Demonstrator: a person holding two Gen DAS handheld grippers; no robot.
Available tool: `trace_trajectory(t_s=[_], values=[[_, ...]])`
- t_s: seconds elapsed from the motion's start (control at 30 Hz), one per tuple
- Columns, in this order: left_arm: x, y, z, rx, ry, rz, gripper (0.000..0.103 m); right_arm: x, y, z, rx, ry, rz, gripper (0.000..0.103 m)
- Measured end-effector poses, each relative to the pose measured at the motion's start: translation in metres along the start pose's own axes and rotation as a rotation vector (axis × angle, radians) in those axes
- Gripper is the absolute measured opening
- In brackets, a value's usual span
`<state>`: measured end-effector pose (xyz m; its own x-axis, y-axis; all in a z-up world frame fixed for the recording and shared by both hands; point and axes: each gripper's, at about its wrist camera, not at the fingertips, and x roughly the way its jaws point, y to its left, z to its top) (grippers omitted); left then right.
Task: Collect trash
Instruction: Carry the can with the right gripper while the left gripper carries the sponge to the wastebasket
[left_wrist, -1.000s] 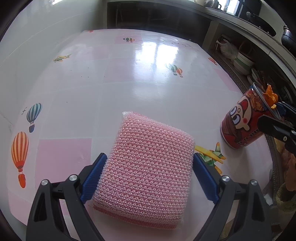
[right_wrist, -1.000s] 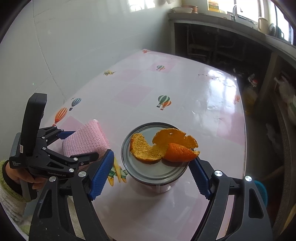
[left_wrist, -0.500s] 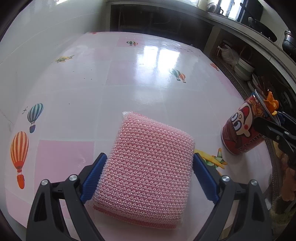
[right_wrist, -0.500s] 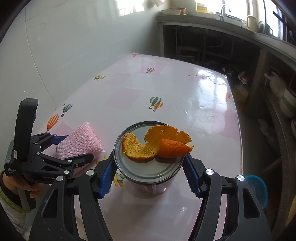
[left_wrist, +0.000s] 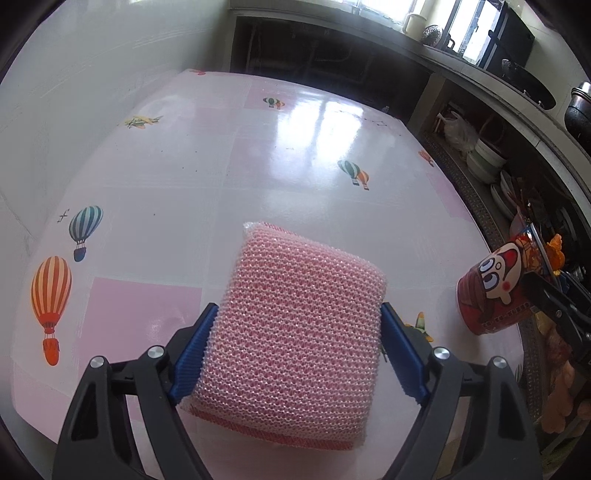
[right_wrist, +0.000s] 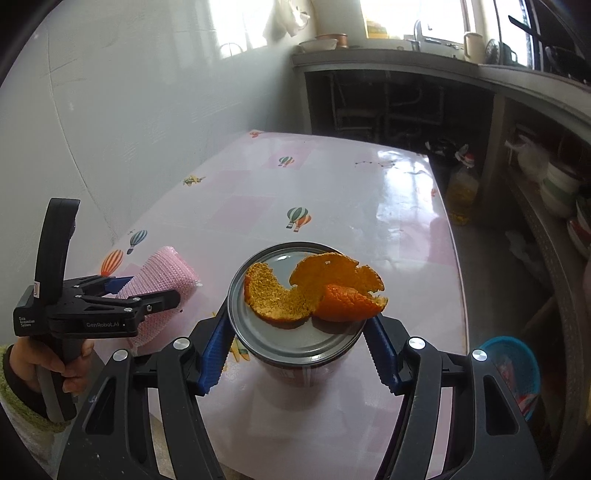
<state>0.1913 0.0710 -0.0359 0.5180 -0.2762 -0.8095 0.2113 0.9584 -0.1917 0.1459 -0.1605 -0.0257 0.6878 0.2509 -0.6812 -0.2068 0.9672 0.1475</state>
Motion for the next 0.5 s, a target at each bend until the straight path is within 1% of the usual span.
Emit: trace_trajectory(t_s=[0.13,0.23,0.3,0.4,0.5], values=[[-0.013,-0.032,0.014,0.05,-0.019,-0.032,0.083,-0.025,-0.021,0.0,0.051,-0.059,-0.006,0.062],[-0.018,-0.072,0.03,0.108,-0.041,-0.087,0.083,-0.048,-0.047,0.0,0.088,-0.101,-0.047,0.062],[-0.015,-0.104,0.041,0.151,-0.039,-0.134,0.083,-0.063,-0.067,-0.003,0.114,-0.122,-0.091,0.062],[-0.006,-0.162,0.056,0.233,-0.026,-0.213,0.083,-0.085,-0.105,-0.015,0.161,-0.137,-0.184,0.062],[0.015,-0.227,0.07,0.33,0.026,-0.29,0.083,-0.1,-0.147,-0.035,0.222,-0.124,-0.283,0.062]])
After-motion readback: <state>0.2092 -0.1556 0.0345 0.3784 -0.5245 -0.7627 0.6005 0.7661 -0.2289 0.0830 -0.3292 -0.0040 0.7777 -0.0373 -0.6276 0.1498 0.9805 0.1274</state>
